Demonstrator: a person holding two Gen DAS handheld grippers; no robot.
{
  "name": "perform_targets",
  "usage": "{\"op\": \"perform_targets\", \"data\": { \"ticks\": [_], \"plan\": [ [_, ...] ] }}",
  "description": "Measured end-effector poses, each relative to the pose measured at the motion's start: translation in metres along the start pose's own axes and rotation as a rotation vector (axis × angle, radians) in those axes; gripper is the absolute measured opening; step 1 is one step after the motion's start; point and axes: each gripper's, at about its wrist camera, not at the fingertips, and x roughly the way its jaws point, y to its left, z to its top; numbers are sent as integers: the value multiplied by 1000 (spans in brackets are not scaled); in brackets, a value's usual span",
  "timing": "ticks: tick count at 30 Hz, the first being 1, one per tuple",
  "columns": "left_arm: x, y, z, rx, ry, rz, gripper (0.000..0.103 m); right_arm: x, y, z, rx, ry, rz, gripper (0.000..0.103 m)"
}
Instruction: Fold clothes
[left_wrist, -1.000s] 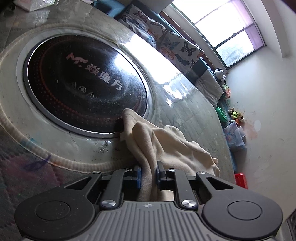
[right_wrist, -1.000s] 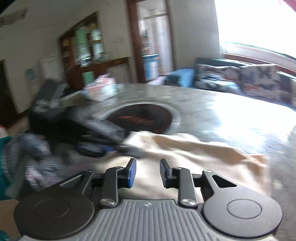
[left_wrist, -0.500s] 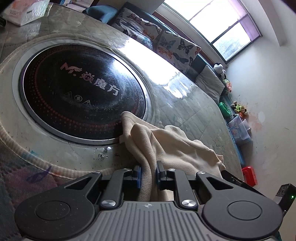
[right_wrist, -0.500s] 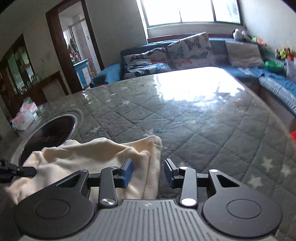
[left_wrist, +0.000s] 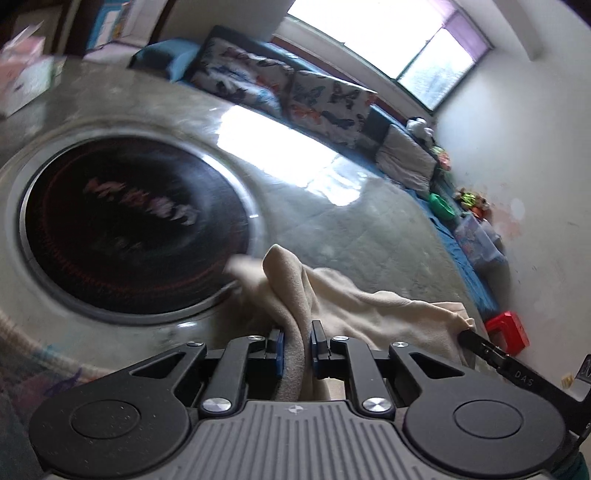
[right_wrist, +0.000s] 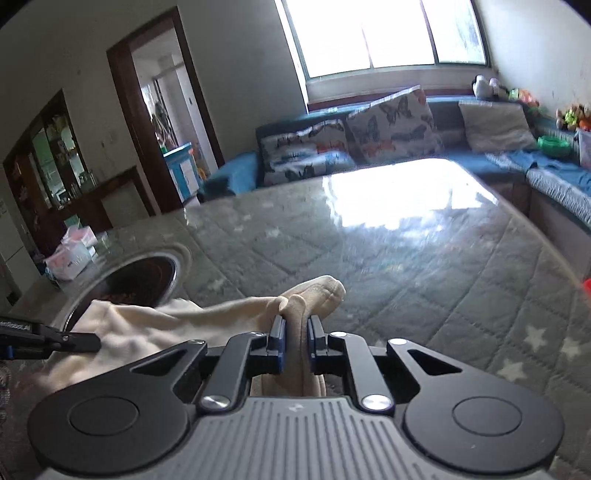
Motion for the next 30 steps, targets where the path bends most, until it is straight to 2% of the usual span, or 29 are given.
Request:
{"op": "perform_targets", "data": {
  "ticks": [10, 19, 24, 30],
  "plan": [
    [21, -77, -4, 118, 16, -86, 14, -61, -32, 19, -27, -97, -123, 10],
    [49, -137, -9, 224, 45, -131, 14, -90, -79, 22, 1, -125, -231, 10],
    [69, -153, -16, 275, 81, -112, 14, -86, -99, 16, 19, -102, -273, 10],
    [91, -151, -32, 320, 138, -53, 14, -66, -111, 0, 29, -26, -297, 11]
  ]
}}
